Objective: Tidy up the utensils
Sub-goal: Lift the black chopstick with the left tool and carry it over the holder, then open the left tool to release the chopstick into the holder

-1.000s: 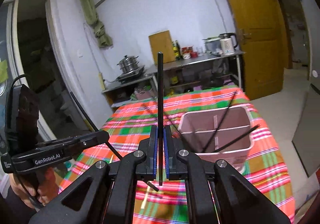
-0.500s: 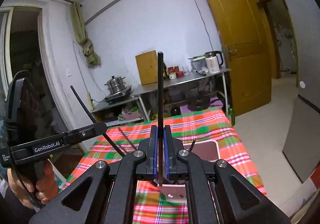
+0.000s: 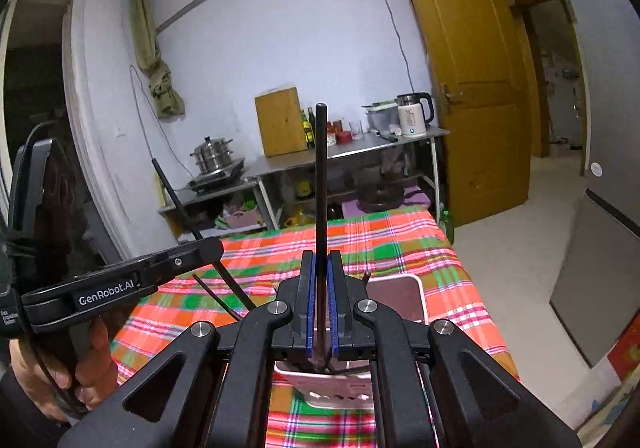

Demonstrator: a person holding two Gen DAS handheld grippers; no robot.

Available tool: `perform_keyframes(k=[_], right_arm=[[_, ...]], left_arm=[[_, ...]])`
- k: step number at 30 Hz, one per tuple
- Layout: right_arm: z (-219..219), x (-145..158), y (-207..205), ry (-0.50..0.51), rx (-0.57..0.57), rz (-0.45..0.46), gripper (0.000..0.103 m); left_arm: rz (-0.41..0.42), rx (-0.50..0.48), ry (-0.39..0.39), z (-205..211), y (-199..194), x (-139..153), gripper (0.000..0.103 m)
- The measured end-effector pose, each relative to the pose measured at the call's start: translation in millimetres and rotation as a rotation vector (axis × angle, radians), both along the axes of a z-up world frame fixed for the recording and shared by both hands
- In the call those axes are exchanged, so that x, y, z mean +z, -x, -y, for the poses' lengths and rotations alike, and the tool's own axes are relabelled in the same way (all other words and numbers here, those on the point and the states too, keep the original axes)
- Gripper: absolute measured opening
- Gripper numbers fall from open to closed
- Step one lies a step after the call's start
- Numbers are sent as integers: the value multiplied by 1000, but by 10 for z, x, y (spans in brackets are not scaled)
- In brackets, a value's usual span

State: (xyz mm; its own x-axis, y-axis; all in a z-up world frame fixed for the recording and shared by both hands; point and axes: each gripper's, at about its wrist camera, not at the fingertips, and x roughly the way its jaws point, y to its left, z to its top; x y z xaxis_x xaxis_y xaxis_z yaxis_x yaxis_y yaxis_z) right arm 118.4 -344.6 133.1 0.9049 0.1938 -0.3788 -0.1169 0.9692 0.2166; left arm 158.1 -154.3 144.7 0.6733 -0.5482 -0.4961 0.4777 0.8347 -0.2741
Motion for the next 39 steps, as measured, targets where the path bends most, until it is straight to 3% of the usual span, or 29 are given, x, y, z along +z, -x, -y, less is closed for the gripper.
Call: perform_keyframes(k=[11, 20, 25, 39], right_arm=[[-67, -303, -102, 50, -9, -76, 5], [-46, -473, -186, 32, 0, -157, 6], [-27, -426, -154, 16, 19, -159, 11], [-28, -220, 155, 22, 2, -78, 11]], left_arm=[[-64, -23, -44, 120, -45, -379, 7], [-64, -41, -86, 205, -5, -425, 8], [-53, -49, -60, 162, 87, -368, 35], [-7, 12, -15, -182, 389, -206, 45]])
